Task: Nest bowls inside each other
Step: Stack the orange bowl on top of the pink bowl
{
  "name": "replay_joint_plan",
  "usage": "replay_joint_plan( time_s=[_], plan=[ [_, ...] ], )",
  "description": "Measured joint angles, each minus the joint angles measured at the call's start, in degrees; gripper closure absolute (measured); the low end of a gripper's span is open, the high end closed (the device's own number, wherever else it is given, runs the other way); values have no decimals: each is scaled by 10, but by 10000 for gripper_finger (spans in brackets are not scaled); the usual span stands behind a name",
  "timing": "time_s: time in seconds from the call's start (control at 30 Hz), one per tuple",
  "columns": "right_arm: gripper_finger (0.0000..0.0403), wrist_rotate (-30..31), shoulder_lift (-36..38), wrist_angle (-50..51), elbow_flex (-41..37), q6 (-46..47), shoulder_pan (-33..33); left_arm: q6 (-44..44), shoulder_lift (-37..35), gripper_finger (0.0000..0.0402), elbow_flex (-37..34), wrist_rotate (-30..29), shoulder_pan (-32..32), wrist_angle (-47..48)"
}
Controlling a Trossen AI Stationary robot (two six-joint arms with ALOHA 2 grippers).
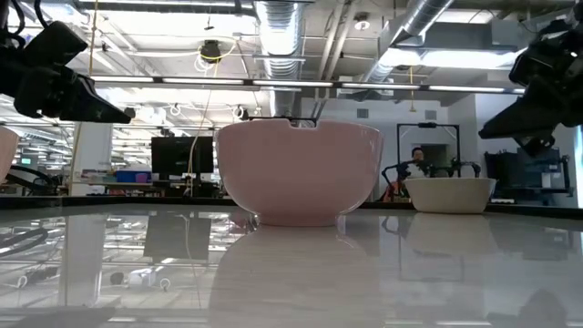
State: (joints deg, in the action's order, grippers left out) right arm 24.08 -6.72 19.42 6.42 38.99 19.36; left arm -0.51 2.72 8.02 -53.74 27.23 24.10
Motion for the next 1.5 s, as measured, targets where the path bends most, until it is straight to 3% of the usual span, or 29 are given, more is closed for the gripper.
replay_joint_plan(
  time_s=[0.17,0.33,0.57,0.8,1.5],
  plan=[
    [403,9,0,-4,0,117,0,65,0,401,-1,39,0,-24],
    [403,15,0,-3,0,217,0,234,0,402,-1,51,0,-66],
    [403,35,0,-2,0,251,0,544,0,401,0,44,0,-90],
    [403,35,0,-2,0,270,0,668,0,401,1,7,0,-90],
    [403,43,0,2,1,257,0,631,0,401,2,-4,0,-73]
  ],
)
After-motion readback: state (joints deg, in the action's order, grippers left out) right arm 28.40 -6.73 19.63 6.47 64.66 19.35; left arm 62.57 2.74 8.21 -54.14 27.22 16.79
